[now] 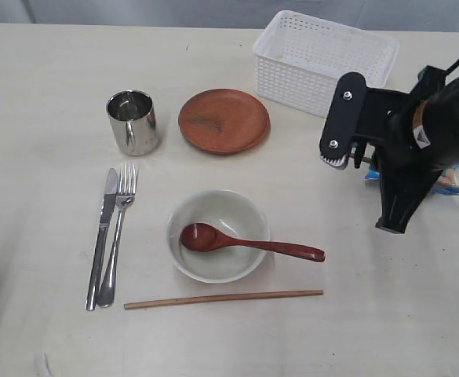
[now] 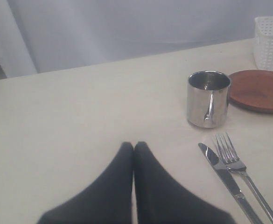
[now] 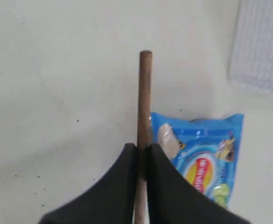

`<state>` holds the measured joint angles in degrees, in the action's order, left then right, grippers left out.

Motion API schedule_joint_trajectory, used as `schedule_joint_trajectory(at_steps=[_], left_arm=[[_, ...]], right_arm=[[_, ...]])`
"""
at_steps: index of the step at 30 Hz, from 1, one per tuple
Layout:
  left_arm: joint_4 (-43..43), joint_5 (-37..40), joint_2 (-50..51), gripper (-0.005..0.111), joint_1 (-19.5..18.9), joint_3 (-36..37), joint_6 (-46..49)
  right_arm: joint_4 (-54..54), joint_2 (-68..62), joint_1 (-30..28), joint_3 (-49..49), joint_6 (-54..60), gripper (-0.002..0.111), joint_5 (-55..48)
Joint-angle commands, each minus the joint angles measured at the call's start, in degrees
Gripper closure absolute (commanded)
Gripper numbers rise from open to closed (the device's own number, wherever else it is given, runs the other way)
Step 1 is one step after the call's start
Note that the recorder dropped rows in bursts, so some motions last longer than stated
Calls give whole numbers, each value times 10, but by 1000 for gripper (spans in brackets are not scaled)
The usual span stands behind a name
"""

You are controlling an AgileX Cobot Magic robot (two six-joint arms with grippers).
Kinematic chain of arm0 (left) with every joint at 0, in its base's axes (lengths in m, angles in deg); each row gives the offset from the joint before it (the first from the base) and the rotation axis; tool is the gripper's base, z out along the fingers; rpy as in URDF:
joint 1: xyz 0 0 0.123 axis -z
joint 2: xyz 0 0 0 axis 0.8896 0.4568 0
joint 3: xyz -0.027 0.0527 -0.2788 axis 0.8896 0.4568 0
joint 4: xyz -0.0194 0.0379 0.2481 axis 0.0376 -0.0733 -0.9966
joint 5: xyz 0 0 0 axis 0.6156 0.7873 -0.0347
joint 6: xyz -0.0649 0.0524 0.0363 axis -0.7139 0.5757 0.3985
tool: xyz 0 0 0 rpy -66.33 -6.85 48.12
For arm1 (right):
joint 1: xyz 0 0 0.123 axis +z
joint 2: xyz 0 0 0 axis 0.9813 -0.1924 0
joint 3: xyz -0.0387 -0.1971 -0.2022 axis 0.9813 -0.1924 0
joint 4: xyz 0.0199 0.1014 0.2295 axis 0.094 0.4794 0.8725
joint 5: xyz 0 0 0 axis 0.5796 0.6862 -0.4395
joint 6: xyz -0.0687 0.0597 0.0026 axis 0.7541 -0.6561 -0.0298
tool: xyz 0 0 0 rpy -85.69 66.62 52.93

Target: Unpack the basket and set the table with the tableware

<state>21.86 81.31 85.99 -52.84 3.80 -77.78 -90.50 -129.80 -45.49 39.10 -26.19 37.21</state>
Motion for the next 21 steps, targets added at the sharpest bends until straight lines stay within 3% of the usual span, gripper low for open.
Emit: schedule_joint_trajectory(at_steps=[1, 4, 5, 10, 16, 21], left_arm=[[1, -3, -2, 107, -1, 1, 0], [1, -3, -2, 107, -1, 1, 0], [1, -3, -2, 107, -1, 1, 0], [1, -3, -2, 107, -1, 1, 0], [1, -3, -2, 107, -1, 1, 0], [1, -3, -2, 107, -1, 1, 0]], right_arm=[[-12, 71, 71, 0, 112, 109, 56], [-12, 93, 141, 0, 211, 109, 82], [-12, 96, 193, 0, 270, 109, 93], [-22, 39, 339, 0, 367, 109, 99], [-98, -52, 414, 0, 414, 109, 130], [-106, -98, 421, 0, 426, 109, 148]])
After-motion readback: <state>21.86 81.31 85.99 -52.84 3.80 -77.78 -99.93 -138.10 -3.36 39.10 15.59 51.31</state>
